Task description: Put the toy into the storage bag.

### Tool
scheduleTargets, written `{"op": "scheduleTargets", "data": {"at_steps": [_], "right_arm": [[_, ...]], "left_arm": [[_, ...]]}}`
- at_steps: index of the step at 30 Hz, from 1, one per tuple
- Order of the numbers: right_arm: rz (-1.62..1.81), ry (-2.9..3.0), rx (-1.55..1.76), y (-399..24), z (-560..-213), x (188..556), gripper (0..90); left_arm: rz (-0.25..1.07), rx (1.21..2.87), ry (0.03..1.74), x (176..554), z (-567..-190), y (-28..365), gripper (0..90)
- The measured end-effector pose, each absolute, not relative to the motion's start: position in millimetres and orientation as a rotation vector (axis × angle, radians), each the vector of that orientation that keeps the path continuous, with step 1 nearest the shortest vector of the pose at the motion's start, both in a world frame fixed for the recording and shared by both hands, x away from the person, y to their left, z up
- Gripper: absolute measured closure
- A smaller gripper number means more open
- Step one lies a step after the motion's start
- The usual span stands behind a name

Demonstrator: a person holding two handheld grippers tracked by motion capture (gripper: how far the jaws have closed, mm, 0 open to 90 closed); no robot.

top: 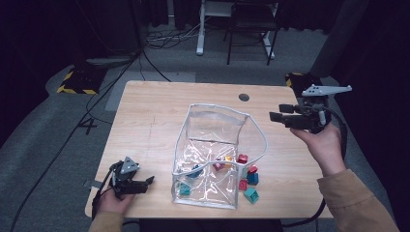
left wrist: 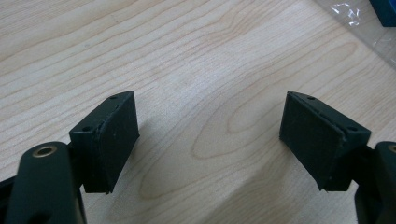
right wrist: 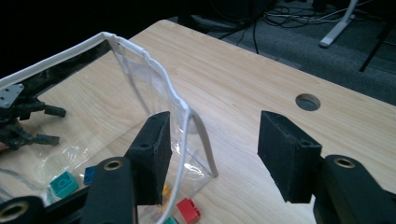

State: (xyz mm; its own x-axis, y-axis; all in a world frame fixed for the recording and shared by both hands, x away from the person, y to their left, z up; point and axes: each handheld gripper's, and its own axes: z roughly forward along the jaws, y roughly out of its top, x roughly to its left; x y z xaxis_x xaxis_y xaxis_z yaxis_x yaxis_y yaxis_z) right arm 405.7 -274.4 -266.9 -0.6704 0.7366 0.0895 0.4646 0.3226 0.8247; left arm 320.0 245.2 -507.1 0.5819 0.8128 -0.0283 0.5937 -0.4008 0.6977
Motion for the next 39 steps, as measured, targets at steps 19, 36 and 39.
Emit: {"op": "scheduleTargets", "data": {"at_steps": [19, 36, 39], "right_arm": [[1.222, 2.273, 1.16, -310, -323, 404, 44.9], [1.225, 2.408, 1.191, -291, -401, 397, 45.3], [1.208, 2.437, 1.194, -286, -413, 396, 45.9]], "left_arm": [[0.428, 2.124, 1.141, 319, -507, 245, 19.5], [0.445, 2.108, 1.179, 319, -507, 245, 18.8], [0.444, 2.109, 1.179, 319, -507, 245, 18.8]]}}
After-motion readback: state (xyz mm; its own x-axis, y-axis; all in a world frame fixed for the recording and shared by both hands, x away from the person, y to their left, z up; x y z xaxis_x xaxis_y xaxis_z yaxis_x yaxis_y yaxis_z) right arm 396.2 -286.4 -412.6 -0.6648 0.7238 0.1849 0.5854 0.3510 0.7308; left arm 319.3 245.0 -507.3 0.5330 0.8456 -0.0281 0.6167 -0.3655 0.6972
